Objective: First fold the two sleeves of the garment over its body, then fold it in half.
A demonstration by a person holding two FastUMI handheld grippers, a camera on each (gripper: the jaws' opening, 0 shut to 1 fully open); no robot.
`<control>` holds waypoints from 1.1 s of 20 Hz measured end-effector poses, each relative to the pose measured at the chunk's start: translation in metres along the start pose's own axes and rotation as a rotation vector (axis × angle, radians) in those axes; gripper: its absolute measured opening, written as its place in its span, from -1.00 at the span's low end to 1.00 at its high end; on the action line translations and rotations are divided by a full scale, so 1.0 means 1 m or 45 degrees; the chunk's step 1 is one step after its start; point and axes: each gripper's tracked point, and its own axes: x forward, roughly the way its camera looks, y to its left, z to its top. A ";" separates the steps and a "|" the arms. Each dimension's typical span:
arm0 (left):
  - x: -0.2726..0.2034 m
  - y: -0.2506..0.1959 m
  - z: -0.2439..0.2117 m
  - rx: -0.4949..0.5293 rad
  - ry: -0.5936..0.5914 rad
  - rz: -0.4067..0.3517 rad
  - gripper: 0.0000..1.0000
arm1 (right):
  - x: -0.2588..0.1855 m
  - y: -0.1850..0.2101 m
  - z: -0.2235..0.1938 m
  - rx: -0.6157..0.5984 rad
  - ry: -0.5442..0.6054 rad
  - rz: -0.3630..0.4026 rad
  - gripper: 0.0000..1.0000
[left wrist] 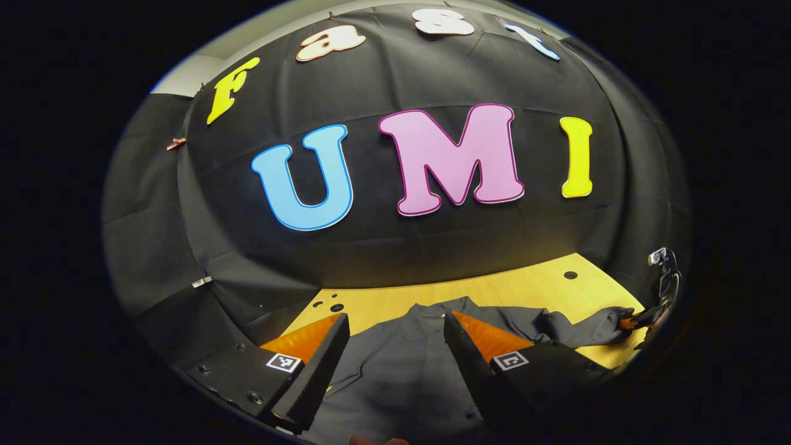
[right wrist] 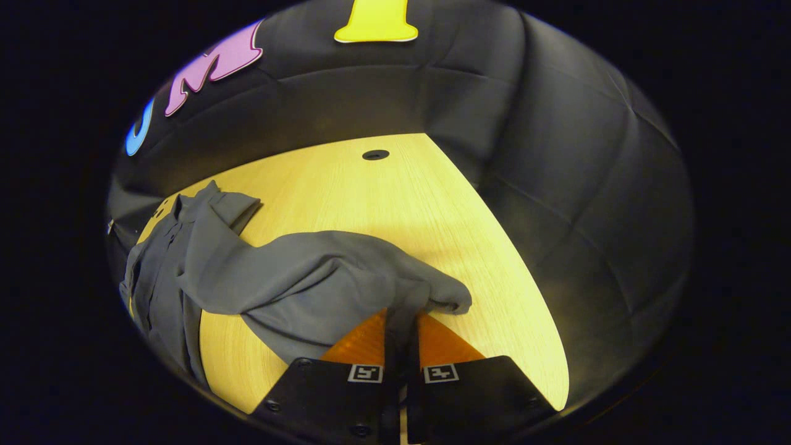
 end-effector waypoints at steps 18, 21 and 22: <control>-0.007 0.107 -0.037 -0.137 -0.057 -0.142 0.94 | -0.195 0.061 0.053 0.139 -0.412 -0.168 -0.82; -0.012 0.147 -0.052 -0.133 -0.079 -0.143 0.94 | -0.225 0.119 0.075 0.142 -0.492 -0.106 -0.82; -0.014 0.161 -0.057 -0.141 -0.081 -0.138 0.94 | -0.234 0.141 0.081 0.137 -0.519 -0.080 -0.82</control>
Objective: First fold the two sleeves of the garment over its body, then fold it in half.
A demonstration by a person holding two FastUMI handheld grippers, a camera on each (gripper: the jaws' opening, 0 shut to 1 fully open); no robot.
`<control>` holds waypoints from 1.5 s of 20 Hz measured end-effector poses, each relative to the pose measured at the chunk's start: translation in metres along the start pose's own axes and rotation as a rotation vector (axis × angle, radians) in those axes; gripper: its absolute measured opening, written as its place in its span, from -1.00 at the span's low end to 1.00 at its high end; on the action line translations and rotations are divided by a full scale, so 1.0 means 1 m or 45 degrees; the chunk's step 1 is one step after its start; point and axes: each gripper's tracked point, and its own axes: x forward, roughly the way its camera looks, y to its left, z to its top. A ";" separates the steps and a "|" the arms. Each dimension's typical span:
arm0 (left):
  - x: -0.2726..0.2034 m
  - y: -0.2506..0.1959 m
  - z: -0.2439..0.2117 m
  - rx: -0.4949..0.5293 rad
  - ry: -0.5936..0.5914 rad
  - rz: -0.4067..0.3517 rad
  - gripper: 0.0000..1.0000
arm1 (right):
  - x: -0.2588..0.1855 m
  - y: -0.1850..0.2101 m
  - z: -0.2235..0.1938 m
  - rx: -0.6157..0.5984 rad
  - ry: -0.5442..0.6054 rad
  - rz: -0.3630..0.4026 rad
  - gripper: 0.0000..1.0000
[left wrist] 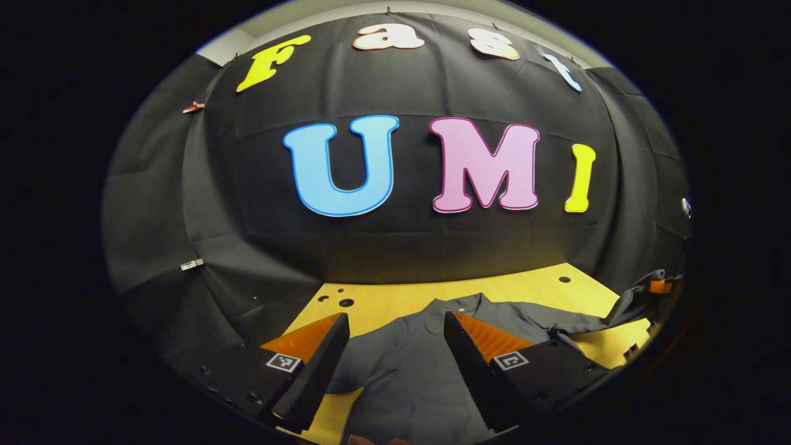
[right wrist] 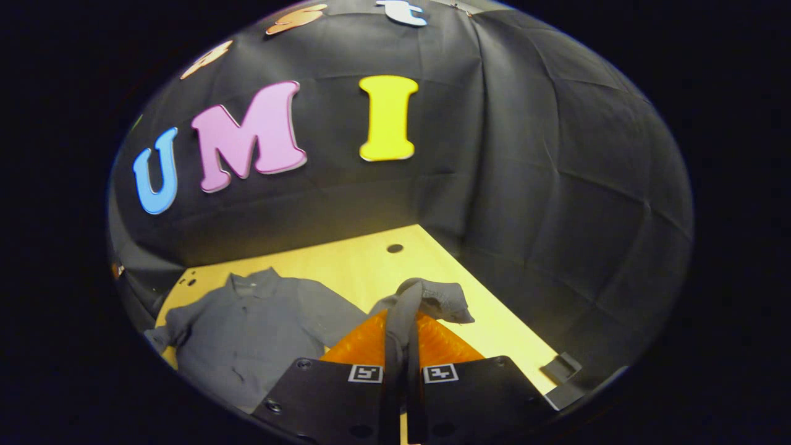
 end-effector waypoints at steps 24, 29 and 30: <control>-0.016 0.267 -0.168 -0.066 0.236 0.241 0.94 | 0.019 0.331 -0.089 -0.265 0.176 0.543 -0.82; 0.001 0.285 -0.214 -0.117 0.340 0.249 0.94 | 0.033 0.352 -0.136 -0.320 0.303 0.551 -0.82; 0.004 0.288 -0.223 -0.128 0.364 0.250 0.94 | 0.035 0.354 -0.145 -0.317 0.333 0.553 -0.80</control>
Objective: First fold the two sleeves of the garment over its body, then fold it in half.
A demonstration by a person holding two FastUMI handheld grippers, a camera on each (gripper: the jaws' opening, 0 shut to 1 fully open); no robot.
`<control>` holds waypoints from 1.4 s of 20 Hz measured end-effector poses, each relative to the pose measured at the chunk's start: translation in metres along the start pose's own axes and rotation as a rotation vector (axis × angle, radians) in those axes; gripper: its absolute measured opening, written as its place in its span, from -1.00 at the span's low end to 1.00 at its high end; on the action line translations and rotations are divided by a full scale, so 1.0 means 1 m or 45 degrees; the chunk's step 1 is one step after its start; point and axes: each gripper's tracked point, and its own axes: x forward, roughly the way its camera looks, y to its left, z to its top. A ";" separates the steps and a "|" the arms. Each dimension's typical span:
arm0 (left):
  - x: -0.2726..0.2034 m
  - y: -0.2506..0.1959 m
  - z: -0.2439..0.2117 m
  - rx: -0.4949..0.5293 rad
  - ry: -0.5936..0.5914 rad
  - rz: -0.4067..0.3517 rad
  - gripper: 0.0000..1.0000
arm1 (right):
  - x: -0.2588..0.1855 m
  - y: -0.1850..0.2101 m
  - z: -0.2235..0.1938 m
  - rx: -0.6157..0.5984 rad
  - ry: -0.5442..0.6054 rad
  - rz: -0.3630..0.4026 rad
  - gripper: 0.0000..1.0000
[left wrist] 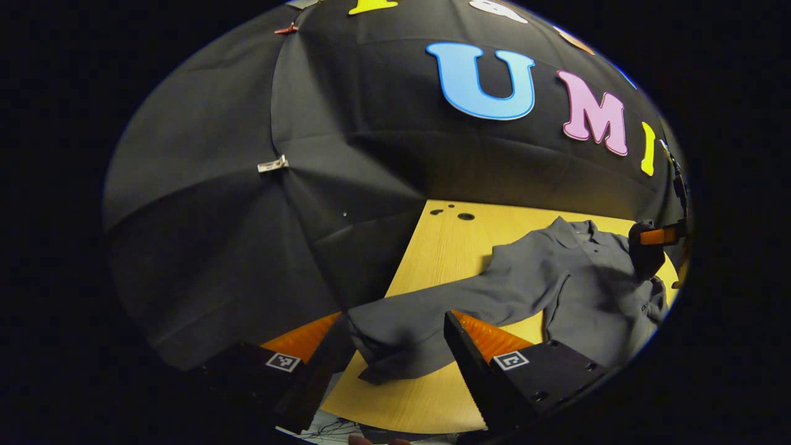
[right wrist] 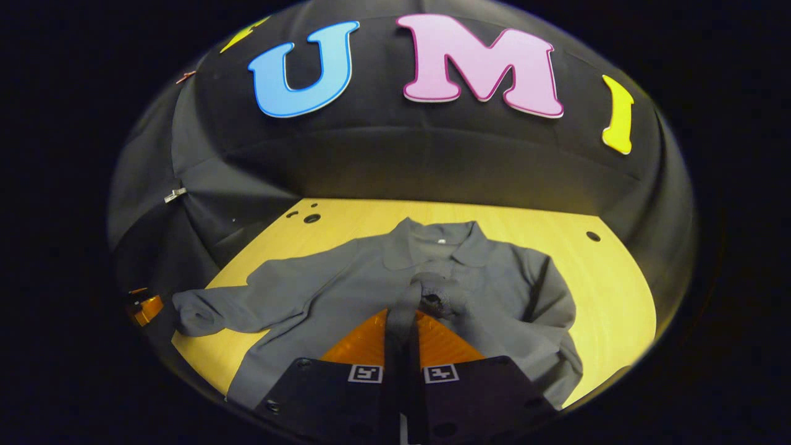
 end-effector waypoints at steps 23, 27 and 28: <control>0.073 -0.004 -0.073 0.079 0.283 0.079 0.86 | -0.017 -0.007 -0.073 0.256 0.216 0.151 0.16; 0.080 -0.017 -0.074 0.072 0.323 0.044 -0.34 | -0.035 -0.032 -0.082 0.265 0.209 0.105 0.16; 0.082 -0.018 -0.071 0.058 0.336 0.058 -0.64 | -0.038 -0.037 -0.083 0.264 0.207 0.100 0.16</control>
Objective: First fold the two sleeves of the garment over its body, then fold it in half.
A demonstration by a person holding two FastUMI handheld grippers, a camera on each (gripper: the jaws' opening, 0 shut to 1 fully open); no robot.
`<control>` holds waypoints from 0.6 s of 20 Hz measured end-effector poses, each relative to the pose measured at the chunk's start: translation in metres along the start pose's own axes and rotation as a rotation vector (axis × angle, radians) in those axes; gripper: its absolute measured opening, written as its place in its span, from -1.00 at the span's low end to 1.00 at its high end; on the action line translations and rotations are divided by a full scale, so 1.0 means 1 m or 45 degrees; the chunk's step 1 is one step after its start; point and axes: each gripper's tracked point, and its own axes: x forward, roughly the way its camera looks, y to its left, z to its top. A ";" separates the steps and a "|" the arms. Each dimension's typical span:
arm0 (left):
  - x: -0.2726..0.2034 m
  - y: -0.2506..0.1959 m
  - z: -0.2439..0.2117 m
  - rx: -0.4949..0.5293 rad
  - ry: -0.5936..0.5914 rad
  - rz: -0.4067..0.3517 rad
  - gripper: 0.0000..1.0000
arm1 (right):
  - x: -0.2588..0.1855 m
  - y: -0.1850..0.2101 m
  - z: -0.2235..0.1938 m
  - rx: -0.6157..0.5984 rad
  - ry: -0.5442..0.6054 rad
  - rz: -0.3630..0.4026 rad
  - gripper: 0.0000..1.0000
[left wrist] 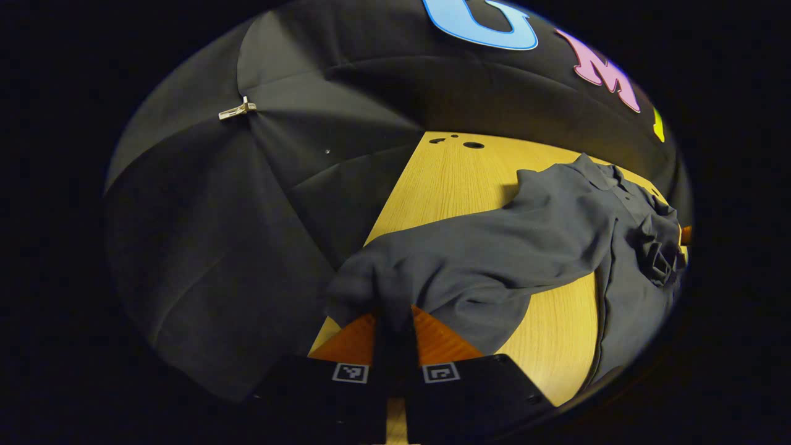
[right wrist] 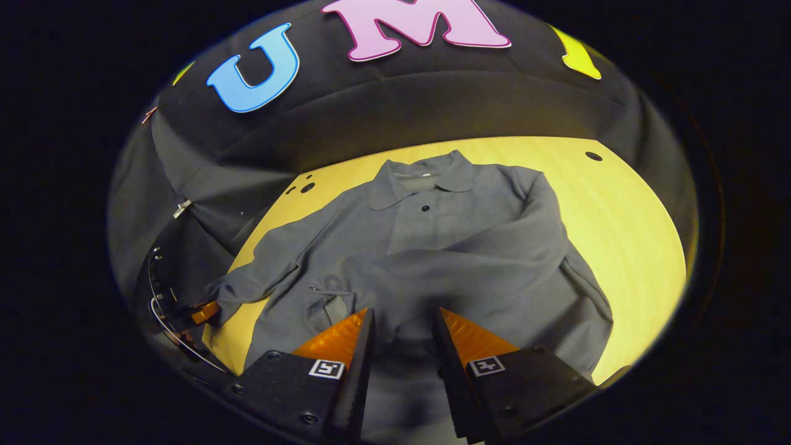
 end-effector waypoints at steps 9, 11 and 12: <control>-0.062 -0.025 0.074 -0.051 -0.212 -0.035 -0.89 | -0.037 -0.042 -0.003 0.006 -0.047 -0.025 0.16; -0.088 -0.046 0.093 -0.030 -0.281 -0.090 -0.89 | -0.043 -0.051 -0.003 0.018 -0.056 -0.028 0.16; -0.101 -0.056 0.102 -0.030 -0.305 -0.121 -0.89 | -0.046 -0.055 -0.004 0.024 -0.058 -0.032 0.16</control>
